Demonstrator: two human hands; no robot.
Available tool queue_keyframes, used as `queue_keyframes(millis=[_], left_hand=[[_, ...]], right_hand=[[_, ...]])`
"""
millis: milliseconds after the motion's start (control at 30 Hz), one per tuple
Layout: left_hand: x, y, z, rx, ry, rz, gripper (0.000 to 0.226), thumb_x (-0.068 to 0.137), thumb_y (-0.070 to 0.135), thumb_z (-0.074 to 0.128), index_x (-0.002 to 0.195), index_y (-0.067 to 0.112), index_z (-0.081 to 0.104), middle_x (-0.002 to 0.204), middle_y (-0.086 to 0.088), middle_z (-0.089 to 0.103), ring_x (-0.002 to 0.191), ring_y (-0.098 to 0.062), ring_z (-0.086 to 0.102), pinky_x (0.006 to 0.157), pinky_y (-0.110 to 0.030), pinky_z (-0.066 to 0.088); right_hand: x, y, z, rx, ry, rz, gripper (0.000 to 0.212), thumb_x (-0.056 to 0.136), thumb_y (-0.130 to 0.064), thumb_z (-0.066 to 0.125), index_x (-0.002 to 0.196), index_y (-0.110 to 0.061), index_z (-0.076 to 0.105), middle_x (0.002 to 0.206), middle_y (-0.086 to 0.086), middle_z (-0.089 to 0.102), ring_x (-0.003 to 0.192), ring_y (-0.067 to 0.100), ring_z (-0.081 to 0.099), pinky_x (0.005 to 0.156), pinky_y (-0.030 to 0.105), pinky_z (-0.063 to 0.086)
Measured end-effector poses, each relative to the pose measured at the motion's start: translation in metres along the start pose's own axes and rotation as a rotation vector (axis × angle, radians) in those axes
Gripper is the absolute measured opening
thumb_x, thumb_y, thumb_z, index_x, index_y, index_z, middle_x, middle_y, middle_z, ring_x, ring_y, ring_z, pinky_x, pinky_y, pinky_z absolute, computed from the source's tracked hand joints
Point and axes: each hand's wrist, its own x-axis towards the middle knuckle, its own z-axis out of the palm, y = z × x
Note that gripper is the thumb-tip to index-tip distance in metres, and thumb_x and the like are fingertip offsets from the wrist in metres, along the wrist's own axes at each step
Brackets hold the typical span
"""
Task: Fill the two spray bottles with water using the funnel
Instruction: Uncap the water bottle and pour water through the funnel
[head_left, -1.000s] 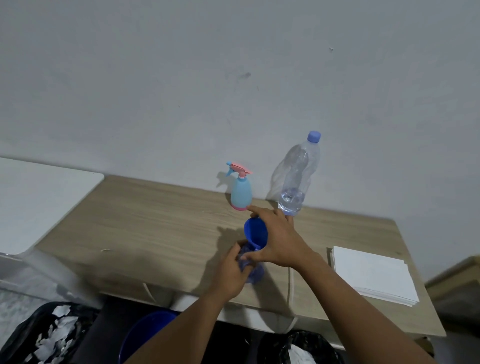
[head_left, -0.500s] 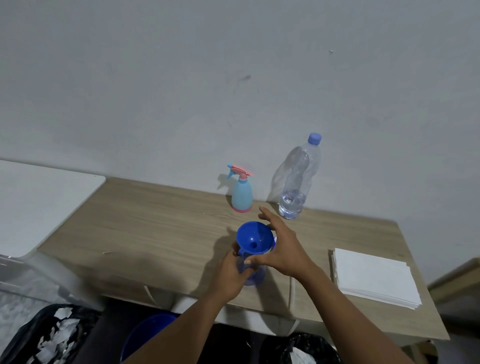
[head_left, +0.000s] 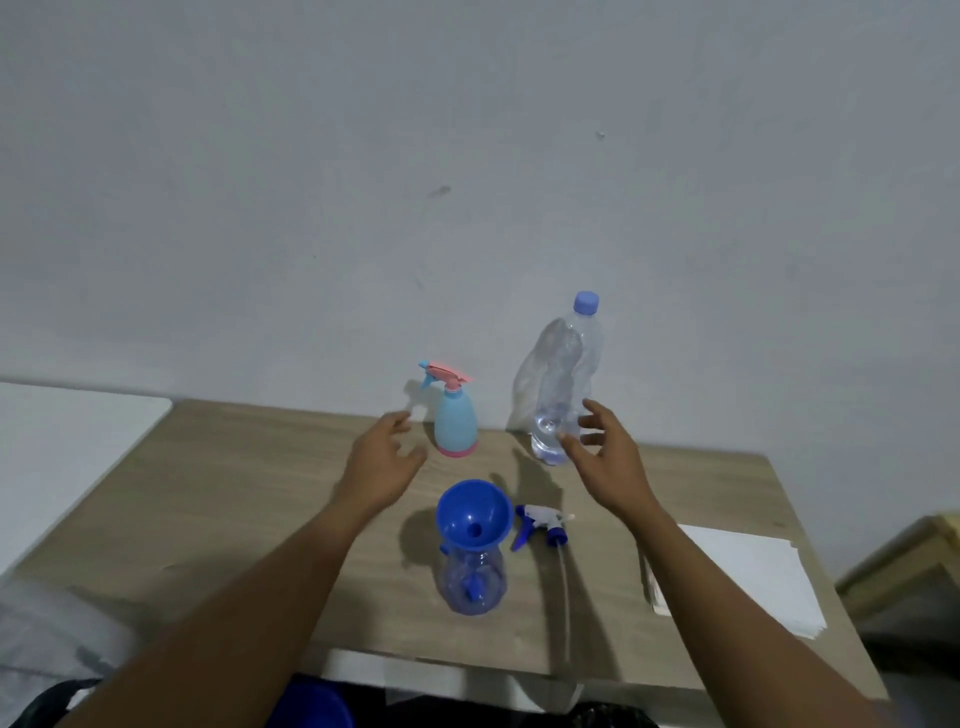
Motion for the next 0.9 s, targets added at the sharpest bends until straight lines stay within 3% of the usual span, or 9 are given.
queue_keyframes(millis=[67, 167, 300, 400, 533, 567, 700, 800, 900], left_hand=[[0.029, 0.050, 0.014, -0.036, -0.014, 0.084, 0.044, 0.084, 0.019, 0.074, 0.125, 0.017, 0.060, 0.115, -0.002, 0.065, 0.096, -0.019, 0.064, 0.084, -0.026, 0.047], [0.067, 0.110, 0.050, -0.044, -0.068, 0.136, 0.050, 0.084, 0.033, 0.074, 0.129, 0.020, 0.057, 0.117, 0.002, 0.064, 0.099, -0.017, 0.064, 0.082, -0.024, 0.045], [0.096, 0.156, 0.099, -0.033, -0.231, 0.126, 0.072, 0.088, 0.041, 0.069, 0.148, 0.019, 0.035, 0.146, -0.006, 0.048, 0.132, -0.025, 0.049, 0.105, -0.034, 0.041], [0.106, 0.170, 0.124, 0.031, -0.337, 0.106, 0.081, 0.092, 0.042, 0.063, 0.155, 0.016, 0.020, 0.157, -0.006, 0.033, 0.143, -0.027, 0.035, 0.116, -0.039, 0.032], [0.104, 0.176, 0.135, 0.019, -0.287, 0.116, 0.072, 0.087, 0.031, 0.073, 0.148, 0.013, 0.039, 0.145, -0.007, 0.050, 0.132, -0.026, 0.049, 0.110, -0.038, 0.040], [0.099, 0.178, 0.135, 0.012, -0.272, 0.120, 0.072, 0.084, 0.029, 0.076, 0.146, 0.013, 0.043, 0.141, -0.008, 0.054, 0.127, -0.026, 0.053, 0.107, -0.035, 0.042], [0.069, 0.196, 0.124, -0.017, -0.249, 0.212, 0.073, 0.077, 0.032, 0.083, 0.140, 0.017, 0.051, 0.126, -0.006, 0.063, 0.109, -0.018, 0.062, 0.095, -0.027, 0.047], [0.041, 0.214, 0.109, -0.066, -0.229, 0.275, 0.073, 0.071, 0.037, 0.086, 0.135, 0.022, 0.056, 0.114, -0.003, 0.068, 0.094, -0.013, 0.063, 0.089, -0.024, 0.049], [0.007, 0.227, 0.094, -0.120, -0.227, 0.303, 0.071, 0.070, 0.038, 0.087, 0.133, 0.021, 0.058, 0.111, 0.000, 0.069, 0.093, -0.012, 0.065, 0.090, -0.026, 0.052]], right_hand=[[0.027, -0.003, -0.011, -0.033, 0.049, 0.044, 0.063, 0.090, -0.031, 0.070, 0.145, -0.016, 0.043, 0.129, 0.006, 0.059, 0.103, 0.020, 0.061, 0.083, 0.027, 0.046], [0.066, -0.011, -0.024, -0.037, 0.080, 0.068, 0.067, 0.092, -0.033, 0.068, 0.149, -0.017, 0.037, 0.138, 0.008, 0.054, 0.108, 0.020, 0.058, 0.091, 0.032, 0.049], [0.105, -0.018, -0.035, -0.039, 0.006, 0.115, 0.073, 0.094, -0.029, 0.066, 0.154, -0.017, 0.026, 0.152, 0.013, 0.042, 0.129, 0.029, 0.053, 0.107, 0.042, 0.045], [0.113, -0.017, -0.038, -0.034, -0.076, 0.120, 0.066, 0.096, -0.022, 0.063, 0.153, -0.014, 0.031, 0.150, 0.011, 0.046, 0.128, 0.027, 0.055, 0.102, 0.036, 0.046], [0.101, -0.014, -0.041, 0.005, -0.080, 0.033, 0.044, 0.097, -0.006, 0.056, 0.140, -0.012, 0.048, 0.134, 0.007, 0.058, 0.104, 0.016, 0.062, 0.076, 0.015, 0.049], [0.095, -0.012, -0.043, 0.013, -0.072, 0.010, 0.043, 0.097, -0.005, 0.056, 0.139, -0.014, 0.049, 0.133, 0.005, 0.059, 0.103, 0.014, 0.064, 0.076, 0.015, 0.052], [0.067, -0.005, -0.057, 0.032, 0.000, -0.062, 0.056, 0.095, -0.015, 0.061, 0.147, -0.021, 0.042, 0.138, -0.004, 0.058, 0.114, 0.008, 0.063, 0.097, 0.027, 0.053], [0.038, -0.019, -0.074, 0.052, 0.084, -0.116, 0.062, 0.095, -0.015, 0.062, 0.152, -0.020, 0.037, 0.138, -0.006, 0.058, 0.116, 0.004, 0.061, 0.091, 0.013, 0.051], [0.004, -0.036, -0.091, 0.135, 0.143, -0.143, 0.062, 0.096, -0.007, 0.061, 0.152, -0.018, 0.037, 0.133, -0.006, 0.057, 0.111, 0.001, 0.061, 0.078, 0.005, 0.048]])
